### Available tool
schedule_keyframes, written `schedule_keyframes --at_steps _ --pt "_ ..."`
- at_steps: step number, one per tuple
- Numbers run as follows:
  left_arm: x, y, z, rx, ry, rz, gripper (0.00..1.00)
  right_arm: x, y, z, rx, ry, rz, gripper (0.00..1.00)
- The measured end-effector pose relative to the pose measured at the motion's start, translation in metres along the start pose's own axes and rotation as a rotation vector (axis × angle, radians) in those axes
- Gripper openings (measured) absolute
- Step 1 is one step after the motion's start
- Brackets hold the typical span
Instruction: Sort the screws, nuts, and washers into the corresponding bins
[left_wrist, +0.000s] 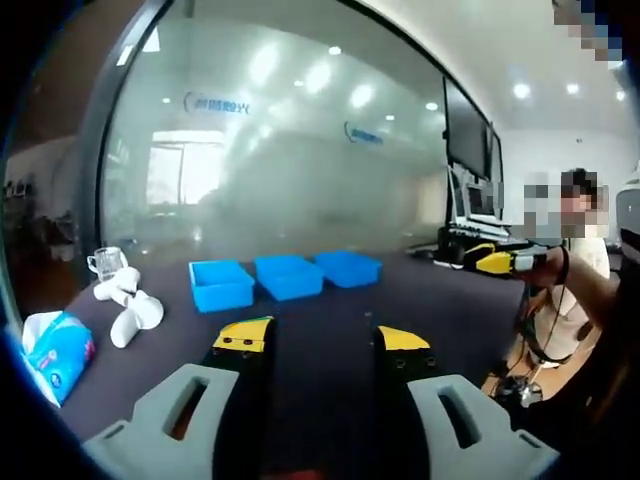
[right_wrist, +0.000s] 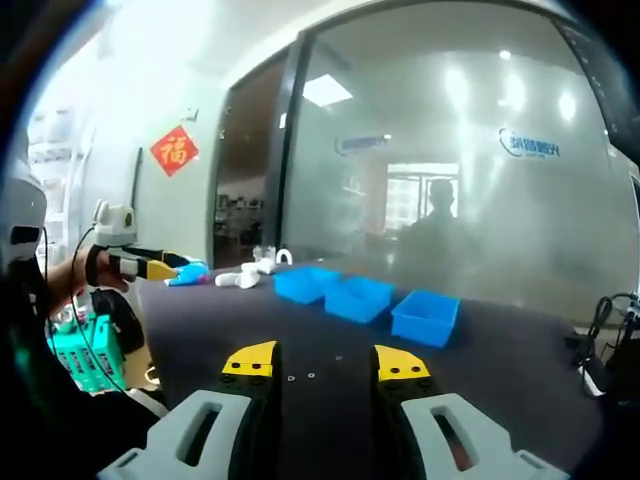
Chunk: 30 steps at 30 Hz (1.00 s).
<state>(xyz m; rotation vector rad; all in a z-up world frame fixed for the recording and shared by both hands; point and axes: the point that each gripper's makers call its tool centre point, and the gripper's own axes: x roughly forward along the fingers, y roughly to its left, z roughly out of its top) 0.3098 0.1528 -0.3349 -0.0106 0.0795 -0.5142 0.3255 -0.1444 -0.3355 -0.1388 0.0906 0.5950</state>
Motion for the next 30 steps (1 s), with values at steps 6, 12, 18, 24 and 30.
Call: schedule_keyframes --at_steps 6,12,18,24,30 --pt "-0.002 -0.004 -0.003 -0.001 0.007 -0.013 0.38 -0.003 0.0 -0.003 -0.002 0.023 0.026 0.31" --pt "-0.002 -0.007 -0.003 0.004 0.009 -0.016 0.39 -0.004 0.001 -0.003 -0.011 0.039 0.039 0.31" --pt "-0.004 -0.007 -0.004 0.003 0.016 -0.017 0.39 -0.003 0.007 -0.006 -0.025 0.059 0.064 0.31" --pt "-0.006 -0.01 -0.006 0.004 0.017 -0.02 0.39 -0.002 0.012 -0.01 -0.029 0.078 0.093 0.32" --pt "-0.007 -0.015 -0.01 0.003 0.036 -0.046 0.39 0.002 0.018 -0.019 -0.042 0.141 0.159 0.32"
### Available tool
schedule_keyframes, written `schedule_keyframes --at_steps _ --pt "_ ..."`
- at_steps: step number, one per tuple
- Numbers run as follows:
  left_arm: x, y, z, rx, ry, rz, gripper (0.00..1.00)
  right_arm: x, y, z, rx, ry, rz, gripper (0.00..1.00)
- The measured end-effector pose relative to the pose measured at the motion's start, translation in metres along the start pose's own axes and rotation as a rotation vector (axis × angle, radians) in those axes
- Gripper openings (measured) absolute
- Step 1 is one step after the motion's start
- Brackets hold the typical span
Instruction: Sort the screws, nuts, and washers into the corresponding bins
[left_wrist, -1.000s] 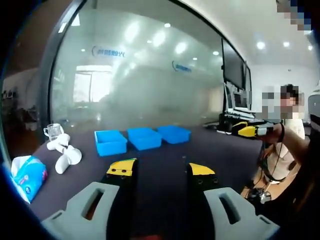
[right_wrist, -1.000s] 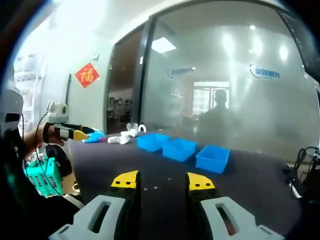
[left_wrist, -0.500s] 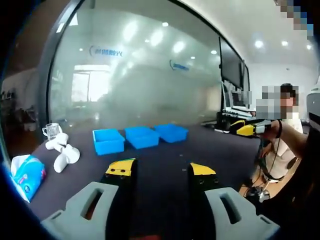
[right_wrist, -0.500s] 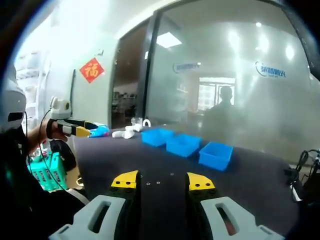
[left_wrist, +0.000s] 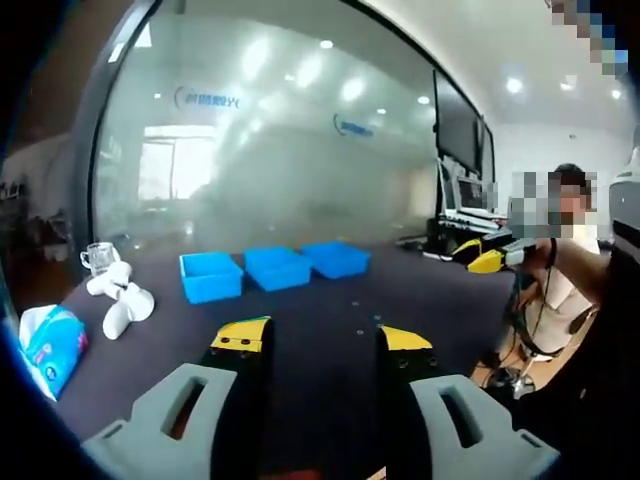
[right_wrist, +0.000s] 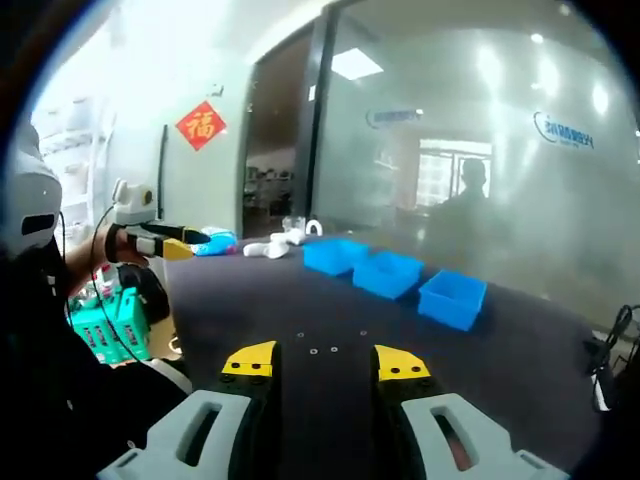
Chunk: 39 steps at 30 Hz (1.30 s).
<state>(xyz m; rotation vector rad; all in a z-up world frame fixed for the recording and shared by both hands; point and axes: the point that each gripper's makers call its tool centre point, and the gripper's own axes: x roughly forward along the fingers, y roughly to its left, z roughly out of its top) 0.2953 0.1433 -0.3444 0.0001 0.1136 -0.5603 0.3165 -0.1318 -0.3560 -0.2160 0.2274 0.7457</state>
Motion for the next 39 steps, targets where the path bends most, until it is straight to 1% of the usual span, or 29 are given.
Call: schedule_keyframes --at_steps 2,7,14,20,26,31,34,39 --pt "0.0 -0.001 -0.001 -0.003 0.003 -0.005 0.39 0.002 -0.001 -0.002 -0.009 0.022 0.015 0.32" --pt "-0.002 -0.002 -0.005 -0.014 0.017 -0.02 0.39 0.007 0.0 -0.001 -0.024 0.052 0.045 0.32" --pt "-0.003 0.001 -0.009 -0.018 0.026 -0.013 0.39 0.01 0.002 0.002 -0.016 0.05 0.06 0.32" --pt "-0.003 0.0 -0.01 -0.015 0.028 -0.017 0.39 0.013 0.007 0.0 -0.018 0.053 0.072 0.32" --pt "-0.004 0.0 -0.01 -0.017 0.027 -0.018 0.39 0.015 0.008 0.003 -0.02 0.05 0.078 0.32" --pt "-0.003 0.0 -0.012 -0.007 0.041 -0.018 0.39 0.017 0.009 0.004 -0.025 0.051 0.087 0.32" --pt "-0.003 -0.001 -0.012 -0.013 0.041 -0.021 0.39 0.018 0.01 0.003 -0.034 0.059 0.094 0.32" --pt "-0.002 -0.005 -0.018 -0.018 0.062 -0.04 0.4 0.023 0.012 0.005 -0.064 0.083 0.119 0.32"
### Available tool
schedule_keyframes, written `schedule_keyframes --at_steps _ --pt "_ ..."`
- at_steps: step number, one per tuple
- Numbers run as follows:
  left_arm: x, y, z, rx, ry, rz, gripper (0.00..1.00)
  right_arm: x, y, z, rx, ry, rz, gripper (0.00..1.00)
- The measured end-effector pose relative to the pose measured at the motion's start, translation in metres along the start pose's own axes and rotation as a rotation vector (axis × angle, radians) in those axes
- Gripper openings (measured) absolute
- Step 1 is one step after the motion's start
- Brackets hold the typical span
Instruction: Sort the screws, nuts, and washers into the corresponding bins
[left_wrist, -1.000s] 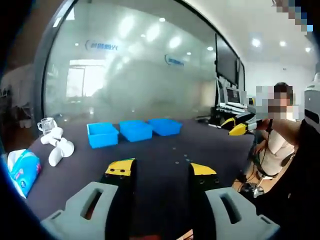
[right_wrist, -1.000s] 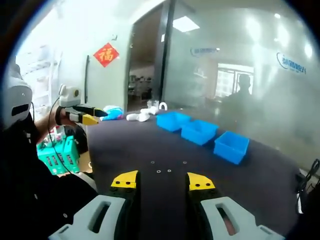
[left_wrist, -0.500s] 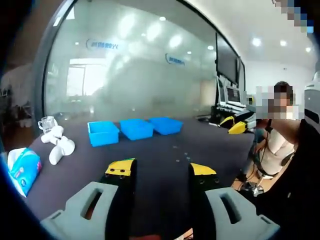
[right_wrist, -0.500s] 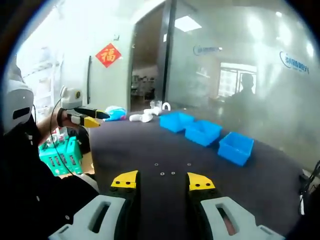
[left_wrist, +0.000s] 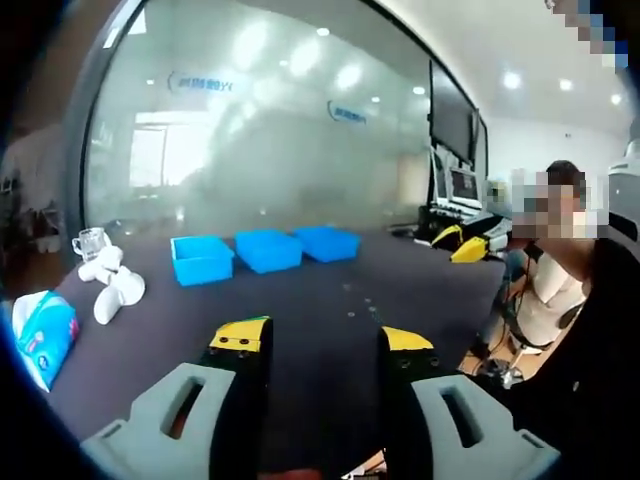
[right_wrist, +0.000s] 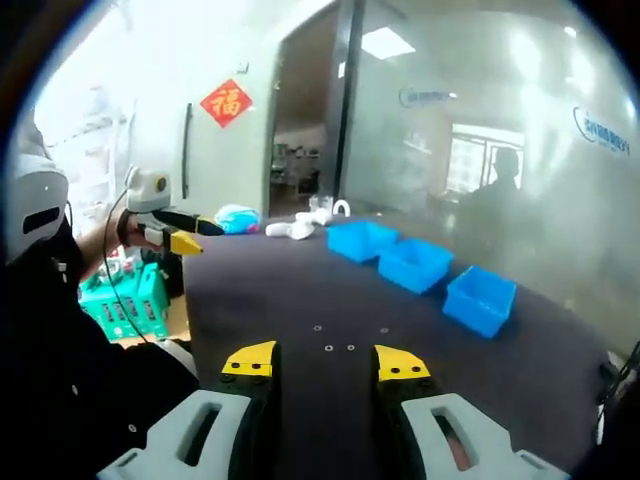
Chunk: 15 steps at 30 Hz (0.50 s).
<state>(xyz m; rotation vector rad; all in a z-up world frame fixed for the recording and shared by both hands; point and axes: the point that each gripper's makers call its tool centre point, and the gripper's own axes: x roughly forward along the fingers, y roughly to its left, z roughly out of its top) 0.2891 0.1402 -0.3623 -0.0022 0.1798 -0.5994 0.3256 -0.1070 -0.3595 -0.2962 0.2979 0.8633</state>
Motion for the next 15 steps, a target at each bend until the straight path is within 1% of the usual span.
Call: schedule_keyframes --at_steps 3,8,15 --pt "0.002 -0.004 -0.001 -0.002 0.006 -0.014 0.41 0.003 -0.002 0.003 -0.014 0.012 0.012 0.32" --pt "0.004 -0.008 0.002 0.002 0.006 -0.03 0.41 0.006 -0.004 0.009 -0.03 0.037 0.045 0.32" --pt "0.001 -0.008 0.006 0.017 0.004 -0.029 0.41 0.012 -0.01 0.013 -0.063 0.087 0.08 0.32"
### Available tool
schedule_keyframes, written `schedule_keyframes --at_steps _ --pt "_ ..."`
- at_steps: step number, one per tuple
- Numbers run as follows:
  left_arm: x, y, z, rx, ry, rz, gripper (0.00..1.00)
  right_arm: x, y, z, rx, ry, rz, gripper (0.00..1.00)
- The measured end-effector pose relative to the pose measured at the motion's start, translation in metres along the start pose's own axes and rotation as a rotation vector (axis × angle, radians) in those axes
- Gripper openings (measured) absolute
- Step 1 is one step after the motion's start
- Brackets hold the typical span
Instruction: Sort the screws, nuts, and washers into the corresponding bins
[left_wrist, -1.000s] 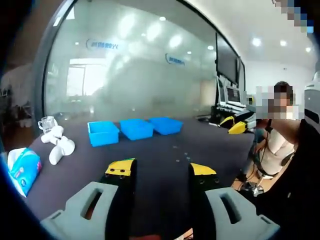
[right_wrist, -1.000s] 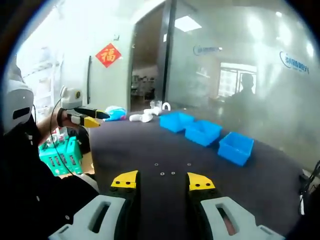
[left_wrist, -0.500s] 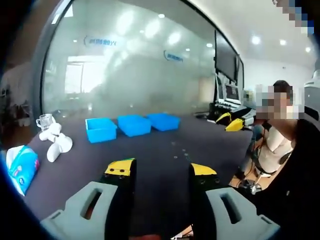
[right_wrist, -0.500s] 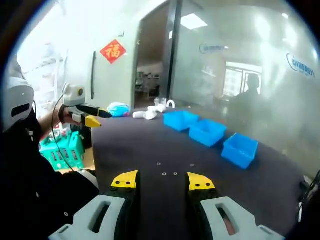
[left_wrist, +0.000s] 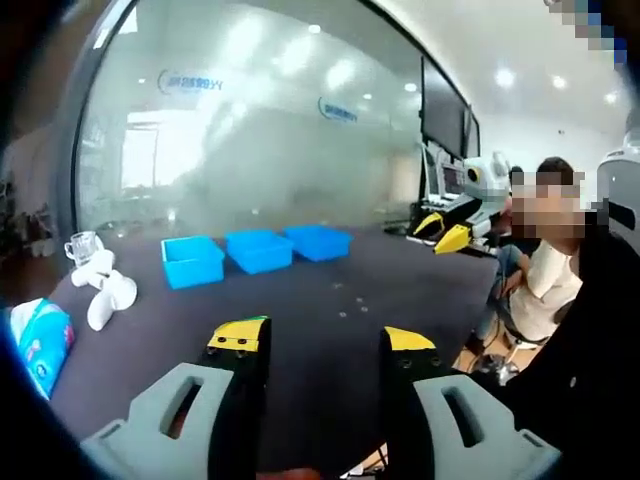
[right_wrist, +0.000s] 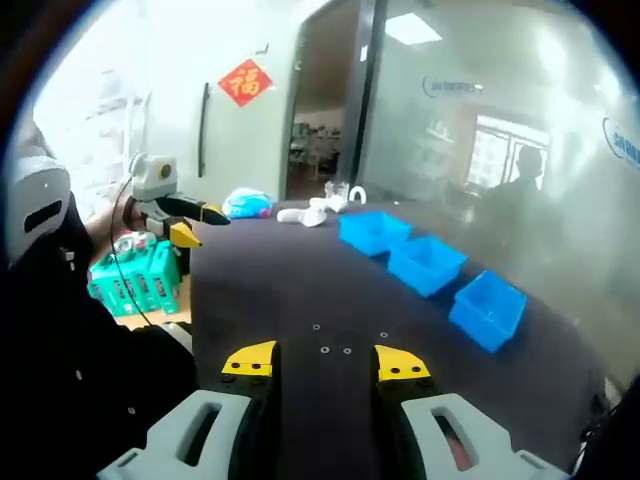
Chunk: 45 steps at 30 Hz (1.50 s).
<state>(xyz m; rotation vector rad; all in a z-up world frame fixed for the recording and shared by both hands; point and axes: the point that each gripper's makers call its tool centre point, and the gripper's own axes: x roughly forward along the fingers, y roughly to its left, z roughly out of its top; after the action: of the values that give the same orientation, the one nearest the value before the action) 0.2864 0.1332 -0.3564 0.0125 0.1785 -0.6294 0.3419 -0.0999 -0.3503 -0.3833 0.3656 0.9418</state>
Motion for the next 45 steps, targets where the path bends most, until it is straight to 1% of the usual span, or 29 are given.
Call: schedule_keyframes --at_steps 5,11,15,18,24,34,38,41,45 --pt "-0.002 0.0 -0.004 -0.001 0.007 0.007 0.41 0.007 0.0 0.0 -0.02 0.019 0.018 0.32" --pt "-0.004 0.003 -0.005 -0.002 0.014 0.01 0.41 0.016 0.003 0.007 -0.039 0.021 0.043 0.32" --pt "-0.003 0.002 -0.006 0.002 0.019 0.005 0.41 0.022 0.004 0.008 -0.051 0.035 0.056 0.32" --pt "-0.003 0.001 -0.005 0.003 0.016 -0.001 0.41 0.025 0.004 0.01 -0.054 0.04 0.063 0.32" --pt "-0.004 0.004 -0.01 -0.001 0.024 0.002 0.41 0.033 0.004 0.013 -0.064 0.045 0.071 0.32" --pt "-0.008 0.006 -0.01 -0.002 0.023 0.009 0.41 0.042 0.009 0.017 -0.088 0.059 0.098 0.32" --pt "-0.007 0.004 -0.01 0.008 0.031 0.001 0.41 0.047 0.012 0.015 -0.111 0.077 0.117 0.32" --pt "-0.006 0.001 -0.01 0.013 0.033 -0.005 0.41 0.051 0.011 0.012 -0.151 0.112 0.137 0.32" --pt "-0.004 -0.001 -0.012 0.011 0.039 -0.012 0.42 0.06 0.008 0.011 -0.172 0.148 0.162 0.32"
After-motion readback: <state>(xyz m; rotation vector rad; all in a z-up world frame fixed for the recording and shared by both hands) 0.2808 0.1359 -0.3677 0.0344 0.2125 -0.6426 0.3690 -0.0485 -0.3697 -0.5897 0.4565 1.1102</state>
